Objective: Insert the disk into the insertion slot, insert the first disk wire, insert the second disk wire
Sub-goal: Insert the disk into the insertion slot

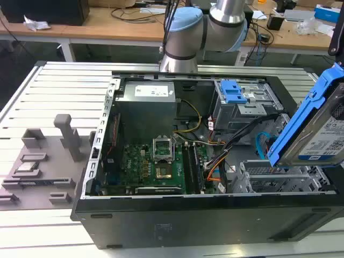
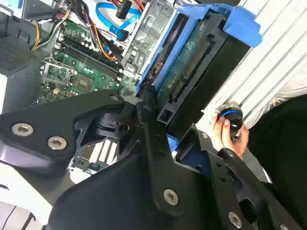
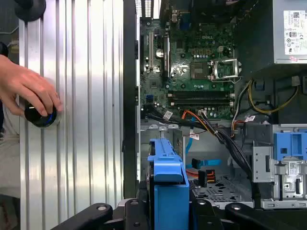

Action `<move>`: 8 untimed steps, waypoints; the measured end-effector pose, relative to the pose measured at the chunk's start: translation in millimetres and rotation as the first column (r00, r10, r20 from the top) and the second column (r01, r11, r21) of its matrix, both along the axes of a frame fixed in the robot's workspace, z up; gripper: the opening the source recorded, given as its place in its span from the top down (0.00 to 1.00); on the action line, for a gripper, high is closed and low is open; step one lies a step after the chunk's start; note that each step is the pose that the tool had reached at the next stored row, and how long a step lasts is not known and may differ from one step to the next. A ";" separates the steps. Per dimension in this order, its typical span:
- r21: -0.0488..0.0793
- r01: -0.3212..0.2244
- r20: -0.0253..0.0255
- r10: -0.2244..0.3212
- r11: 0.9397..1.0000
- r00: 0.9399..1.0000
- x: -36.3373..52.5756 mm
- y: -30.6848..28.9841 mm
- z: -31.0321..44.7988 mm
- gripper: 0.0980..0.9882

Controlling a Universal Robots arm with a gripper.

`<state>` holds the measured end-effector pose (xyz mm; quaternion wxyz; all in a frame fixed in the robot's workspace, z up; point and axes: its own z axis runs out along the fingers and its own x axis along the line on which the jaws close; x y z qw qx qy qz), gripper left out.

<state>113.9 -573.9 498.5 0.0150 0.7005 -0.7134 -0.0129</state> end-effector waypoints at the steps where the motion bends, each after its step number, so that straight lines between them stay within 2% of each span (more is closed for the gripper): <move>1: 0.006 0.000 0.000 0.000 1.000 1.000 -0.1 0.0 -0.3 0.70; 6: 0.008 0.000 0.000 0.000 1.000 1.000 -1.0 1.3 -9.4 0.70; 8: 0.008 0.000 0.000 0.000 1.000 1.000 -1.4 3.1 -15.9 0.70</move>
